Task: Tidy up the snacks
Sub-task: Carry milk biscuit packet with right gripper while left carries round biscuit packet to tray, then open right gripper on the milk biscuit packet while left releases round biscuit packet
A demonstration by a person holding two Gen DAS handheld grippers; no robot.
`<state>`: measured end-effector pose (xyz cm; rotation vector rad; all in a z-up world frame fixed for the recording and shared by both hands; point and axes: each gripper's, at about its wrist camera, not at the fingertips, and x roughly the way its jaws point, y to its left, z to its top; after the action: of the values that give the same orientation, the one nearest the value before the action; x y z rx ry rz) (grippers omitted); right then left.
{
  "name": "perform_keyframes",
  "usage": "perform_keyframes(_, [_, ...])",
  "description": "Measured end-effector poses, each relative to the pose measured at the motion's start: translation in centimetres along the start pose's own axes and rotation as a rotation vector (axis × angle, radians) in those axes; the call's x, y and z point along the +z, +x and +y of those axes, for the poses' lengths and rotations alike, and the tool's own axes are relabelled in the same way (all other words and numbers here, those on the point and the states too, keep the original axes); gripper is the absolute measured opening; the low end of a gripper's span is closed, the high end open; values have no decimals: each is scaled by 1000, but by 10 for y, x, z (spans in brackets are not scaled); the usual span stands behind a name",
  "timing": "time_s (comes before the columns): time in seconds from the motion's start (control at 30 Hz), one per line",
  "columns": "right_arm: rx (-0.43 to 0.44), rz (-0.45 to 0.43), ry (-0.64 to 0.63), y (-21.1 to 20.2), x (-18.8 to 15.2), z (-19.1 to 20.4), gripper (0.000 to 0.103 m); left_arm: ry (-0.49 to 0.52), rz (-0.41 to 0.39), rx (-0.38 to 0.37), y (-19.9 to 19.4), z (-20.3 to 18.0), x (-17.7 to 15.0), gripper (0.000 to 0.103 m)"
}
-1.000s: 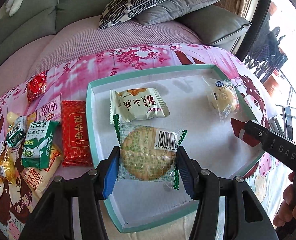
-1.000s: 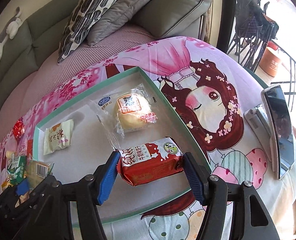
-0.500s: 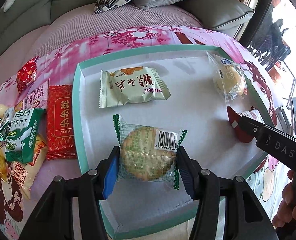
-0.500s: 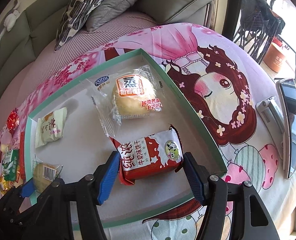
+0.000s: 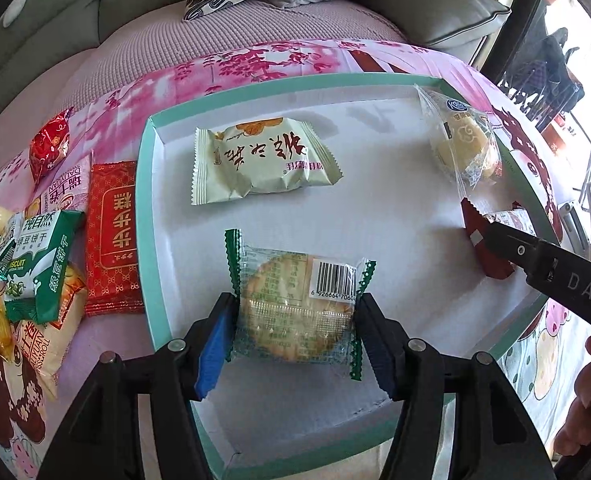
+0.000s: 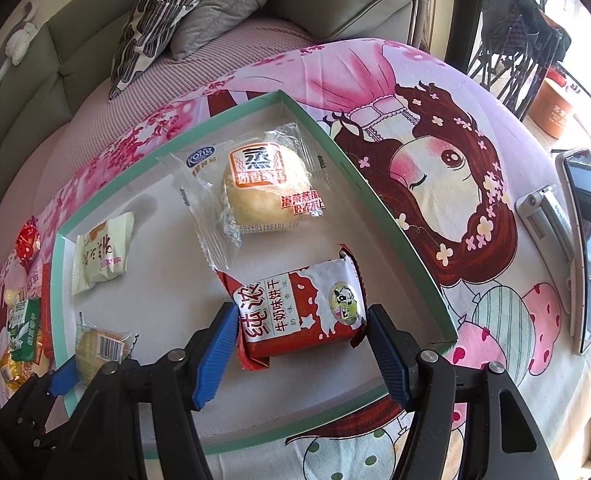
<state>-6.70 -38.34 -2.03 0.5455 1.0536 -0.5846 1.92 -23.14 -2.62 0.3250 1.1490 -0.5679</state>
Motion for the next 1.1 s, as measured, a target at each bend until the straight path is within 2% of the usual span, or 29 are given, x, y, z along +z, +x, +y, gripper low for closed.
perform_keyframes(0.27, [-12, 5, -12, 4, 1, 0, 85, 7, 4, 3, 0, 0, 0, 64])
perform_keyframes(0.4, [-17, -10, -22, 3, 2, -2, 103, 5, 5, -1, 0, -1, 1, 66])
perform_keyframes(0.5, [-7, -14, -38, 2, 1, 2, 103, 8, 2, -13, -1, -1, 0, 78])
perform_keyframes(0.63, [-5, -28, -64, 0, -1, 7, 103, 25, -24, -22, -5, -4, 1, 80])
perform_keyframes(0.7, [2, -45, -62, -4, 0, 8, 103, 27, -40, -26, -8, -4, 2, 92])
perform_keyframes(0.9, [14, -87, -54, -13, 0, 7, 103, 11, -97, -39, -18, -1, 4, 99])
perform_keyframes(1.1, [2, -108, -39, -17, 3, 3, 103, -50, -131, -40, -31, 14, 7, 99])
